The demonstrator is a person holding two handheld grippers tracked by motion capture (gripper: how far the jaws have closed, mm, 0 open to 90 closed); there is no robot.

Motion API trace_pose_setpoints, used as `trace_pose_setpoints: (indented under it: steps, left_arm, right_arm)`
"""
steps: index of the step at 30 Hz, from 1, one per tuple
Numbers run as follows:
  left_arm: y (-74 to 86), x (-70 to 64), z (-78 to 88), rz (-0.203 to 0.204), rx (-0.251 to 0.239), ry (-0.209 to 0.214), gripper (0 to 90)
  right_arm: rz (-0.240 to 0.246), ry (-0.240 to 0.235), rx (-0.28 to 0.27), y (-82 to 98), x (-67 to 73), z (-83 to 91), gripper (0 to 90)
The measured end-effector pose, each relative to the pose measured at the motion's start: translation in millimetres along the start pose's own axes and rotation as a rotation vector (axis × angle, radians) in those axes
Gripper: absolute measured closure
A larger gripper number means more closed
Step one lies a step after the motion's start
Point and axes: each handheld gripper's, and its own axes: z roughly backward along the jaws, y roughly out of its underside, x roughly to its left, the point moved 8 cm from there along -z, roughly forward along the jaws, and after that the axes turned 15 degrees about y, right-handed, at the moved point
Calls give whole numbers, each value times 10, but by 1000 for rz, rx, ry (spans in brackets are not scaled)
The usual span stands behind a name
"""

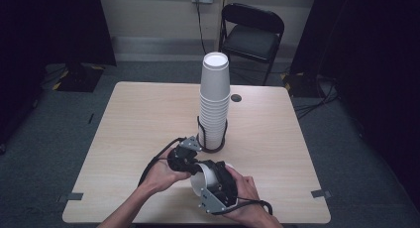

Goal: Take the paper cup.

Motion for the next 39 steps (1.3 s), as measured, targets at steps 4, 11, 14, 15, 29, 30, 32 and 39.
trace_pose_setpoints:
  steps: [4,11,14,15,29,30,32,39]
  left_arm:
    - [-2,9,-12,13,3,-2,855]
    - [4,23,-51,46,-20,-1,844]
    - [3,21,-42,44,-41,-6,839]
    - [-5,23,-39,44,-57,-8,835]
    - [17,60,77,33,-151,-47,675]
    - [18,59,79,36,-158,-46,657]
    - [30,86,104,28,-178,-79,599]
    - [44,130,192,9,-256,-109,481]
  right_arm:
    - [-13,1,2,1,-3,-2,94]
    - [-15,-7,19,24,18,0,109]
    - [-9,-9,10,28,4,9,118]
    - [-14,-10,6,25,1,7,119]
    - [-76,3,12,43,-45,0,123]
    - [-86,6,15,55,-56,-4,123]
    - [-113,-4,12,63,-61,-8,124]
    - [-190,-5,35,143,-103,-34,125]
